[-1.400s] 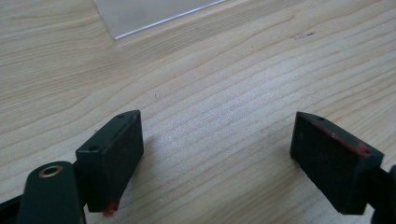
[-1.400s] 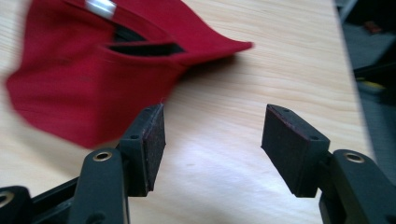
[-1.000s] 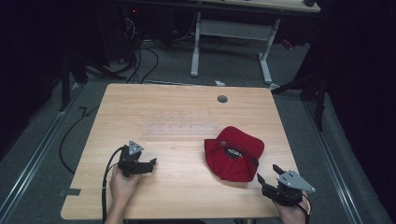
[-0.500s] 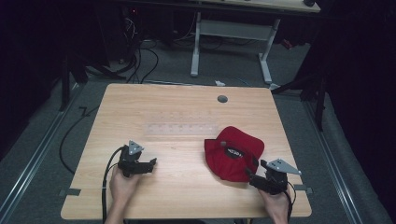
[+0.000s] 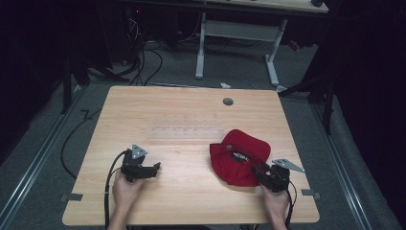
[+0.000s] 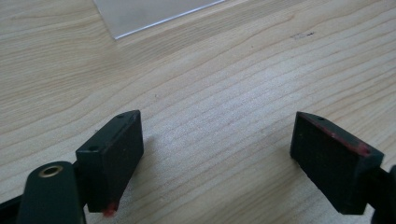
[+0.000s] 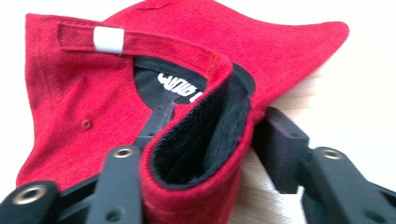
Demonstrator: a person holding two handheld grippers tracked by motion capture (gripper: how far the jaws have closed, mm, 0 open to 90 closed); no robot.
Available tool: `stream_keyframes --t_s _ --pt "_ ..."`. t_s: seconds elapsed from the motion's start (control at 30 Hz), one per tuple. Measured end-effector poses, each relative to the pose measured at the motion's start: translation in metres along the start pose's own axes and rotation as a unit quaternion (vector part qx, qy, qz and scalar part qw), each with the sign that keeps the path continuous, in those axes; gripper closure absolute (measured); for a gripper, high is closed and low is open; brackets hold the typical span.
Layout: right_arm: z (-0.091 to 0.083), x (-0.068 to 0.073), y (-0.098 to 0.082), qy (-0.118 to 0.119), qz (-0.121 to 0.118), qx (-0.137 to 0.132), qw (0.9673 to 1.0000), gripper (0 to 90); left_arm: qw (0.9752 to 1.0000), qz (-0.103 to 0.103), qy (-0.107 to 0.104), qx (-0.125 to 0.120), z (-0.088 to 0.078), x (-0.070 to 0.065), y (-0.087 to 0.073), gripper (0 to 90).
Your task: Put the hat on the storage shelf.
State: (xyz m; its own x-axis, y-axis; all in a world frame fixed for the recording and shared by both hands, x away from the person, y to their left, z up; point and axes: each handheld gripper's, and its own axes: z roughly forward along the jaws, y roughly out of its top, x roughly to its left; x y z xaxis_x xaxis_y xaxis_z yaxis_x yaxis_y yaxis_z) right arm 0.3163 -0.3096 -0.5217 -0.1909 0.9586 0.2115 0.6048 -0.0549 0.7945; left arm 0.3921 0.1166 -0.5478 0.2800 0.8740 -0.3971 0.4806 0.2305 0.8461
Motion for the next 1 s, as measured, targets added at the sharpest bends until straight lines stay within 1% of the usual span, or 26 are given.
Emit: stream_keyframes --t_s 0.03,0.07,0.1,0.13,0.23,0.27,0.3,0.33,0.37,0.63,0.77,0.8,0.83,0.9,0.93,0.97,1.0 --pt "-0.001 -0.002 0.000 0.002 0.006 -0.003 1.0000 63.0 1.0000 0.001 0.000 0.001 0.000 0.000 0.000 17.5" --pt "-0.001 -0.002 0.000 0.002 0.006 -0.003 1.0000 63.0 1.0000 0.000 0.000 0.000 0.000 0.000 0.000 17.5" --pt "-0.002 -0.004 0.000 0.003 0.009 -0.005 0.9999 66.3 1.0000 0.001 0.000 0.001 0.000 0.000 0.000 17.4" --pt "-0.003 -0.008 -0.001 0.008 0.017 -0.007 0.9998 71.1 1.0000 0.001 0.000 0.000 0.000 0.000 0.000 17.4" --pt "-0.005 -0.011 -0.001 0.011 0.023 -0.007 0.9997 76.4 1.0000 0.001 0.000 0.000 0.000 0.000 0.000 17.4" --pt "-0.005 -0.011 -0.001 0.011 0.023 -0.007 0.9997 76.4 1.0000 0.001 0.000 0.000 0.000 0.000 0.000 17.4" --pt "-0.006 -0.014 -0.001 0.013 0.027 -0.007 0.9995 78.8 1.0000 0.001 0.000 0.000 0.000 0.000 0.000 17.4" --pt "-0.006 -0.014 -0.001 0.013 0.027 -0.007 0.9995 78.8 1.0000 0.001 0.000 0.000 0.000 0.000 0.000 17.4" --pt "-0.008 -0.016 -0.001 0.018 0.031 -0.008 0.9993 80.6 1.0000 0.001 0.000 0.000 0.000 0.000 0.000 17.4" --pt "-0.014 -0.020 -0.001 0.037 0.029 -0.015 0.9988 83.0 1.0000 0.001 0.001 0.001 0.000 0.000 0.000 17.2" --pt "-0.019 -0.021 0.003 0.054 0.020 -0.015 0.9983 83.6 1.0000 0.002 0.001 0.002 -0.001 -0.001 0.000 16.8" --pt "-0.019 -0.021 0.003 0.054 0.020 -0.015 0.9983 83.6 1.0000 0.002 0.001 0.002 -0.001 -0.001 0.000 16.8" --pt "-0.020 -0.020 0.005 0.061 0.018 -0.017 0.9978 83.7 1.0000 0.002 0.003 0.003 -0.001 -0.001 0.000 17.3" --pt "-0.021 -0.020 0.006 0.065 0.017 -0.016 0.9976 83.8 0.9999 0.001 0.010 0.003 -0.001 -0.001 0.000 17.9" --pt "-0.021 -0.019 0.007 0.069 0.012 -0.018 0.9974 83.8 0.9999 0.001 0.012 0.003 -0.002 -0.002 0.000 18.4" --pt "-0.023 -0.017 0.010 0.075 0.010 -0.020 0.9970 83.8 0.9999 0.005 0.014 0.001 -0.003 -0.003 -0.001 19.1" --pt "-0.023 -0.017 0.010 0.075 0.010 -0.020 0.9970 83.8 0.9999 0.010 0.014 -0.001 -0.005 -0.004 -0.002 19.1"
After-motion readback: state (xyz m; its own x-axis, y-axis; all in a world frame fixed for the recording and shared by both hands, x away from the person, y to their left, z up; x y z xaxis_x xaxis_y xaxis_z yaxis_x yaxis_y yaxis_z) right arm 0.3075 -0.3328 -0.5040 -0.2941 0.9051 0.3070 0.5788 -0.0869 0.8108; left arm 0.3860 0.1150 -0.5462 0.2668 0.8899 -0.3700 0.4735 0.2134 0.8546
